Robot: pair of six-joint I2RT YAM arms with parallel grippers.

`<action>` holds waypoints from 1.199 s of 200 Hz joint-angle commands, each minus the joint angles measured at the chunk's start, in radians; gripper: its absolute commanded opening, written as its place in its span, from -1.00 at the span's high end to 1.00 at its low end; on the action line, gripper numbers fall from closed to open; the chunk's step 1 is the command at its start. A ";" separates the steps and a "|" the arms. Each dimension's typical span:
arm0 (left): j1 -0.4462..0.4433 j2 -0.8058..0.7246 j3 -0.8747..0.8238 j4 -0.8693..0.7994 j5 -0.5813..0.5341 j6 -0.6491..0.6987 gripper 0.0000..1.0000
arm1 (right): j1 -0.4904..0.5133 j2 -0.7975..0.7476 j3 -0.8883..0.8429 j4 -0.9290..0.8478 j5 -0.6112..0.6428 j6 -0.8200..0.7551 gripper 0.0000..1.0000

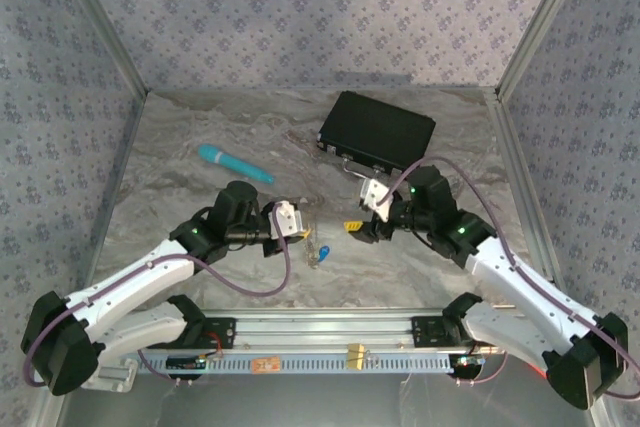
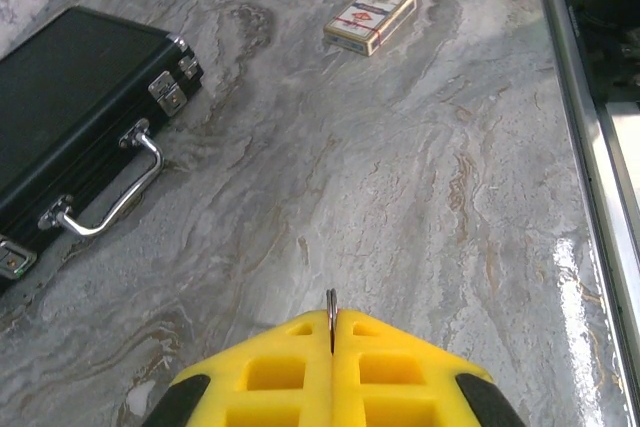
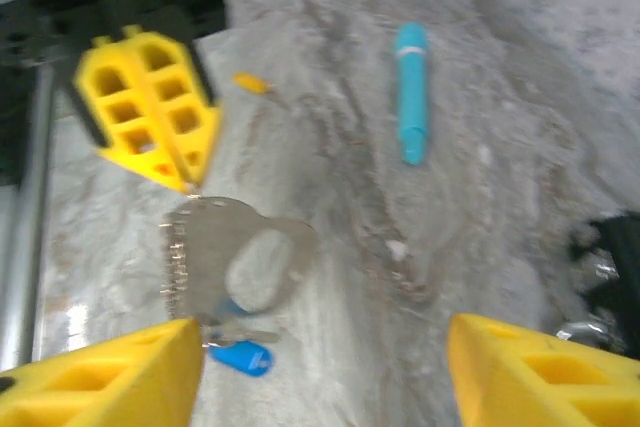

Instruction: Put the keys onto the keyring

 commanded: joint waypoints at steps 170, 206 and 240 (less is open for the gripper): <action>-0.014 -0.133 -0.115 0.234 0.107 -0.093 1.00 | 0.226 0.198 -0.024 0.250 -0.028 -0.052 0.44; -0.015 -0.149 -0.137 0.268 0.094 -0.123 1.00 | 0.229 0.212 -0.017 0.259 -0.045 -0.048 0.52; -0.017 -0.159 -0.140 0.262 0.091 -0.124 1.00 | 0.228 0.211 -0.020 0.281 -0.048 -0.035 0.53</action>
